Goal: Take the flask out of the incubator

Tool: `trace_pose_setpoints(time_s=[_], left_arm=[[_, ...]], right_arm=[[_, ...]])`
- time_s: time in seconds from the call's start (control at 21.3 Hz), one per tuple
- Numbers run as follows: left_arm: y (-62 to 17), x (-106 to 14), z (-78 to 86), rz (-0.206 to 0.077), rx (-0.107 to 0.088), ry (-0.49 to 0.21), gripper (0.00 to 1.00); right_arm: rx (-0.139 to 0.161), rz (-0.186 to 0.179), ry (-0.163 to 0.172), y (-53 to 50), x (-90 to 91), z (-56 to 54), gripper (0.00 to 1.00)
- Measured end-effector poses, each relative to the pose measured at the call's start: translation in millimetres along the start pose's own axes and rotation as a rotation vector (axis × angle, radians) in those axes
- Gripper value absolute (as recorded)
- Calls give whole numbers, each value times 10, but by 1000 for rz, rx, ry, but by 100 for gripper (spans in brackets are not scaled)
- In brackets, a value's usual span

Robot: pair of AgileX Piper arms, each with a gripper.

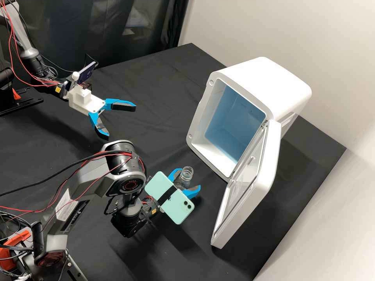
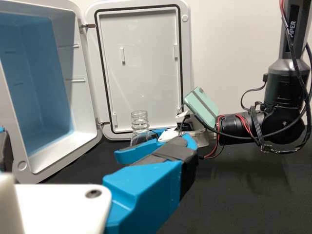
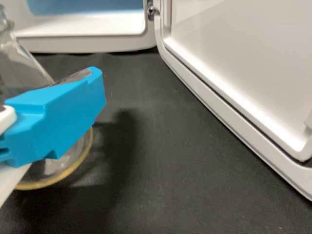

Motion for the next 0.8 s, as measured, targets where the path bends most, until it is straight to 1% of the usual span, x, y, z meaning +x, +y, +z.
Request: trace_pose_setpoints(time_s=[0.28,0.42,0.47,0.56,0.66,0.7,0.75,0.8], left_arm=[[0,0,0,0,0,0,100],[0,0,0,0,0,0,100],[0,0,0,0,0,0,100],[0,0,0,0,0,0,100],[0,0,0,0,0,0,100],[0,0,0,0,2,0,100],[0,0,0,0,2,0,100],[0,0,0,0,2,0,100]], right_arm=[[0,-36,-37,-33,-1,34,100],[3,-28,-47,-10,-13,62,100],[13,-28,-49,-10,-19,67,100],[20,-26,-56,4,-50,66,100],[12,-28,-52,30,-89,45,100],[12,-26,-41,49,-100,21,100],[19,-21,-32,69,-110,0,100],[16,-25,-24,71,-118,-16,100]])
